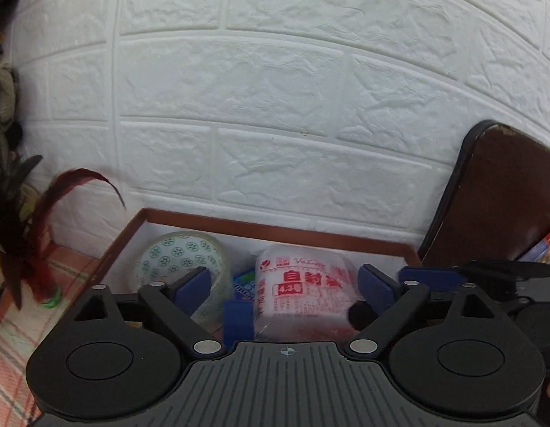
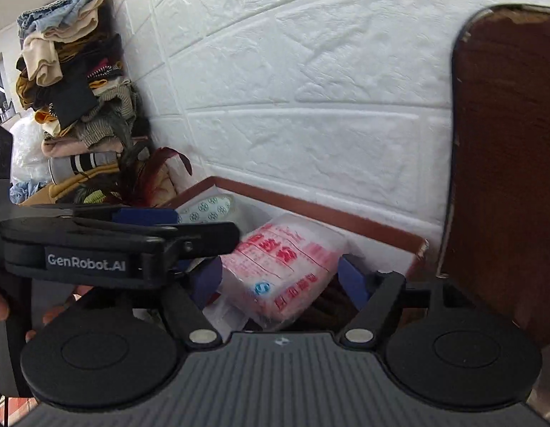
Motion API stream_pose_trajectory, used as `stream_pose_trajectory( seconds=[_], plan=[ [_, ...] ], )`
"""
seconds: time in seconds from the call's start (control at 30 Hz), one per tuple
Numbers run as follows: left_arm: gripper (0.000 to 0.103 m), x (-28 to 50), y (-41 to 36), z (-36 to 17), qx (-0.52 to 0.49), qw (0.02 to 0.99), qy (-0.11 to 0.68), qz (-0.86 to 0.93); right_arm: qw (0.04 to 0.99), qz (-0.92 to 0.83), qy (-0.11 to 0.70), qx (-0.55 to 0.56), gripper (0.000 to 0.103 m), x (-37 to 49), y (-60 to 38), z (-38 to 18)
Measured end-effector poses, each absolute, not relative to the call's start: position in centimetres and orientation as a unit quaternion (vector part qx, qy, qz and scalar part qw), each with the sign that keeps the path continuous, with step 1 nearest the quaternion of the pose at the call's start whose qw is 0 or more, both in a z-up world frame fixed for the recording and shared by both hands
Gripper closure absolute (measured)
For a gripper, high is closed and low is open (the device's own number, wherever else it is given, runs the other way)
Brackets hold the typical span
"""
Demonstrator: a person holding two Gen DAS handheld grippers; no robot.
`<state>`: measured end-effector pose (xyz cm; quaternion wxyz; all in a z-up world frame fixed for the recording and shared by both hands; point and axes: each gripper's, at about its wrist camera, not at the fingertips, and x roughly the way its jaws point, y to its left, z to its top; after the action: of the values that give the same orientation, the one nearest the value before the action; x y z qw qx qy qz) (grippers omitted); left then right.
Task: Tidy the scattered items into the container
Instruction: 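Lower the bag roll into the brown box and open the left gripper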
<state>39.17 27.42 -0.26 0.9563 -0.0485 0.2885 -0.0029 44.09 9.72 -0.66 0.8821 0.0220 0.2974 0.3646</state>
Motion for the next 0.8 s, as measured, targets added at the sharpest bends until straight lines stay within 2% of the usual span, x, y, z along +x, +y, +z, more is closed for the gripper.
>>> stream_pose_trajectory(
  seconds=[0.13,0.2,0.37,0.6,0.8],
  plan=[
    [0.004,38.2,26.9,0.9,-0.06,0.954,0.295,-0.002,0.885,0.358,0.296,0.021,0.02,43.0,8.7,0.1],
    [0.0,37.3,26.4,1.9,-0.066,0.954,0.291,0.004,0.885,0.36,0.294,0.028,0.015,42.2,8.2,1.2],
    [0.0,34.2,24.8,5.0,-0.077,0.96,0.27,0.014,0.889,0.361,0.278,0.033,0.004,39.6,6.6,4.3],
    [0.0,28.1,21.4,8.2,-0.091,0.963,0.253,0.027,0.887,0.378,0.26,0.046,0.002,34.4,3.5,7.7],
    [0.0,21.4,16.6,8.2,-0.058,0.963,0.254,0.062,0.904,0.365,0.222,0.015,0.001,27.0,0.7,7.9]
  ],
)
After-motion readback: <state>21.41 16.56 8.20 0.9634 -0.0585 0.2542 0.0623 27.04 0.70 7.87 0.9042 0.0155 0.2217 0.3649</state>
